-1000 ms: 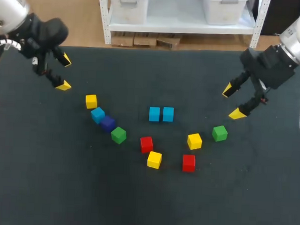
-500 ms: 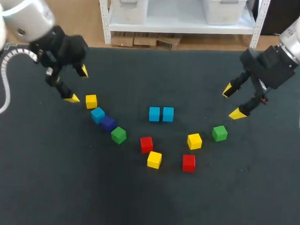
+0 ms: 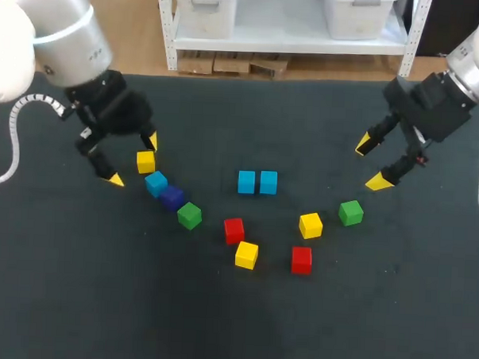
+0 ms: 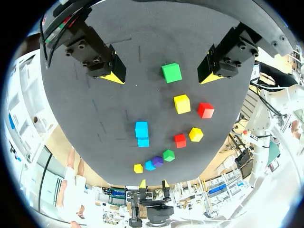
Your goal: Place the blue cubes, place green cubes on the blue cubes, place the yellow cubes on the green cubes, then place the red cubes on the yellow cubes, and place purple cube on the red cubes.
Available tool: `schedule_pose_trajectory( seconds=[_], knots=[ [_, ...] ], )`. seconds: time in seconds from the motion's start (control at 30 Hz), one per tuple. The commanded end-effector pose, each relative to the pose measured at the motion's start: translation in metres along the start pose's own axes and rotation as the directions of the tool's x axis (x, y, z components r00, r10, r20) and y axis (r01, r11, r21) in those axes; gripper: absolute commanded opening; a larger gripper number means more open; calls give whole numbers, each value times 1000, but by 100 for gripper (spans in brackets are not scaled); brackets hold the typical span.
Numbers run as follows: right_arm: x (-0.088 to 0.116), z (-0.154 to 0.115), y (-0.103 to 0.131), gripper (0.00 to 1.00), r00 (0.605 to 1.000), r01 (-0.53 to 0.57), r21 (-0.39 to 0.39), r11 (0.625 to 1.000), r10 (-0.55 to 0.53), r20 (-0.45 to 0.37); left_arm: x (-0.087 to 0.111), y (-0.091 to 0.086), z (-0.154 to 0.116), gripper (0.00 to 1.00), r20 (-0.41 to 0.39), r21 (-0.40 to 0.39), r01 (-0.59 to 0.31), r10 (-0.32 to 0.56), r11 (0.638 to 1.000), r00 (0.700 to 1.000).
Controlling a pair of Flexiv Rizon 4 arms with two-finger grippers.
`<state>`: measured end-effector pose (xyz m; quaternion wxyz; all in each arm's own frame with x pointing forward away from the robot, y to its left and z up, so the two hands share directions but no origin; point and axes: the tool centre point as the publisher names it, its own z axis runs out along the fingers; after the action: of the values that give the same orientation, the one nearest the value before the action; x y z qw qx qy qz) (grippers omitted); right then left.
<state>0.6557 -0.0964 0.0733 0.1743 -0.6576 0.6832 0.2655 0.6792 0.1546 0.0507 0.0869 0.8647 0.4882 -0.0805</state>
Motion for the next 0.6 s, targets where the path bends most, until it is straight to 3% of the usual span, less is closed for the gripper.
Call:
schedule_pose_trajectory(
  seconds=[0.03, 0.37, 0.6],
  knots=[
    [0, 0, 0, 100, 1000, 1, -1, 1000, -1, 2, 3, 5, 7, 100, -2, 37, -51, 51, 998, 999],
    [0, 0, 0, 100, 1000, 1, -1, 1000, -1, 2, -3, 13, 22, 100, 7, 80, -161, 161, 984, 987],
    [0, 0, 0, 100, 1000, 1, -1, 1000, -1, 2, -7, 15, 36, 100, 11, 102, -182, 182, 978, 983]
  ],
)
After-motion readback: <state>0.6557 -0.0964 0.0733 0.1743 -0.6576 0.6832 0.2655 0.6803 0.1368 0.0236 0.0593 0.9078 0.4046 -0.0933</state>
